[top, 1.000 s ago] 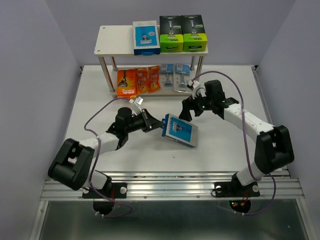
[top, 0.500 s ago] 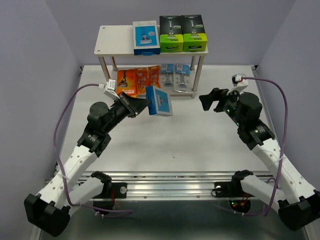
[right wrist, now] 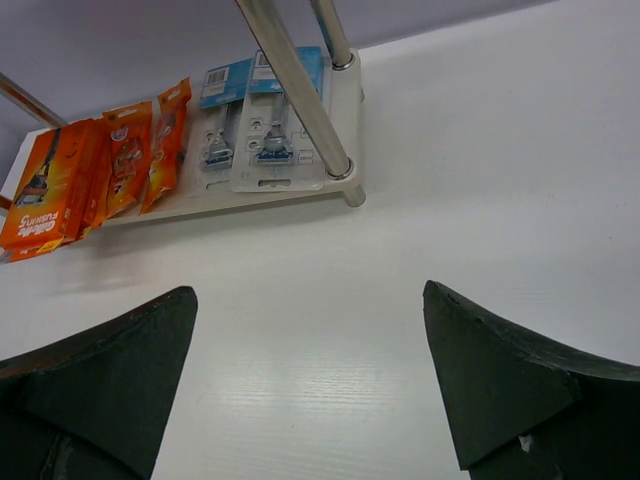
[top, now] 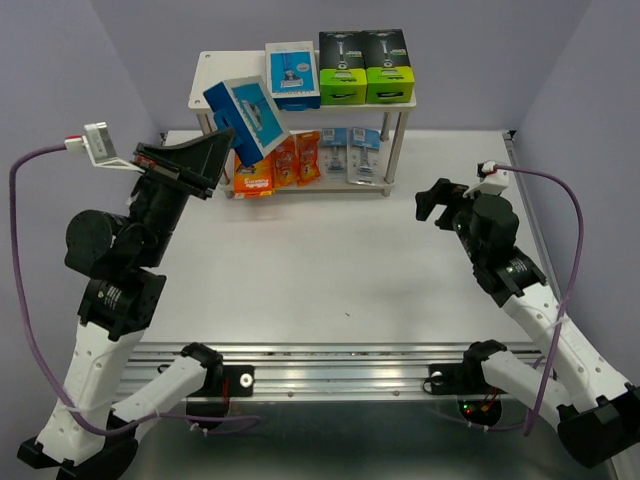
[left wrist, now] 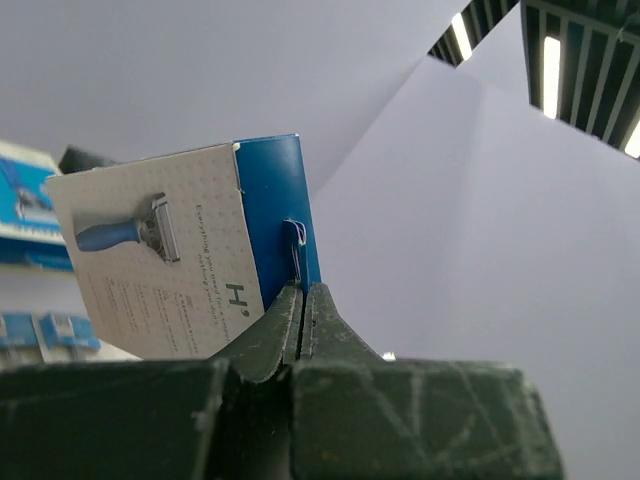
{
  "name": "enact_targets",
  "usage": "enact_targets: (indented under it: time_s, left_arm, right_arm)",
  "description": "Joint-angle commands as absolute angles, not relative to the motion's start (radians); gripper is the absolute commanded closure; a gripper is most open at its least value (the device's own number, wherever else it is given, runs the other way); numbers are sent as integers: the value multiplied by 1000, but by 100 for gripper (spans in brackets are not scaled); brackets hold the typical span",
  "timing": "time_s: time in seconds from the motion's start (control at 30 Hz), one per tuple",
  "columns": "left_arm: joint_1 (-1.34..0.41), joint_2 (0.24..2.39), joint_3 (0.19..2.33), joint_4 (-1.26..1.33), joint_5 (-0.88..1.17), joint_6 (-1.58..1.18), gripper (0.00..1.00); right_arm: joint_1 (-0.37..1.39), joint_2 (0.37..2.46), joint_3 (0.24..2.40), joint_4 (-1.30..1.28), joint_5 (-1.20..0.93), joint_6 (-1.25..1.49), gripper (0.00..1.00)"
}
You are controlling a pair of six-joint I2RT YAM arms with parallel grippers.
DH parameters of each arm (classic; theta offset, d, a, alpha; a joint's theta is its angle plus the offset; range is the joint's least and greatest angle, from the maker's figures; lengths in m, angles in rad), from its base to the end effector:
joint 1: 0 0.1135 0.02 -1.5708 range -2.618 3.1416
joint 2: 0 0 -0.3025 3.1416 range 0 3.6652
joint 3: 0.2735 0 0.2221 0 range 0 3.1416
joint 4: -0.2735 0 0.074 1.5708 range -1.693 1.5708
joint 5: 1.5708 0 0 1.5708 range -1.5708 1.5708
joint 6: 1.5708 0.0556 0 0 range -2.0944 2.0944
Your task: Place and organize the shaving razors onto the shelf
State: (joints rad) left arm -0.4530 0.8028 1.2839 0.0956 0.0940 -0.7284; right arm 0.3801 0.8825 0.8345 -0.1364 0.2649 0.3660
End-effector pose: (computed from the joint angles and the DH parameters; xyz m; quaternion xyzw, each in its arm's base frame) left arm 0.0697 -0.0397 0.5538 -0.0245 0.4775 -0.5076 0.7168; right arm 0.1631 0.0495 0.3734 0.0790 0.7630 0.1363 0.6269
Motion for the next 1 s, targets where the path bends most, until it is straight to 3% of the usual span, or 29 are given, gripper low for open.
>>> enact_targets:
  time_s: [0.0, 0.43, 0.67, 0.97]
  left_arm:
    - [-449, 888, 1429, 176, 48, -654, 100]
    - [-344, 1206, 1767, 225, -195, -558, 100]
    - [-236, 1293, 1692, 279, -264, -670, 100]
    - [-141, 1273, 1434, 339, -241, -828, 100]
  right_arm:
    - [379, 864, 842, -103, 301, 374, 0]
    - [379, 850, 838, -112, 285, 357, 0]
    - [379, 853, 845, -124, 287, 350, 0]
    - [379, 847, 839, -126, 299, 345, 0]
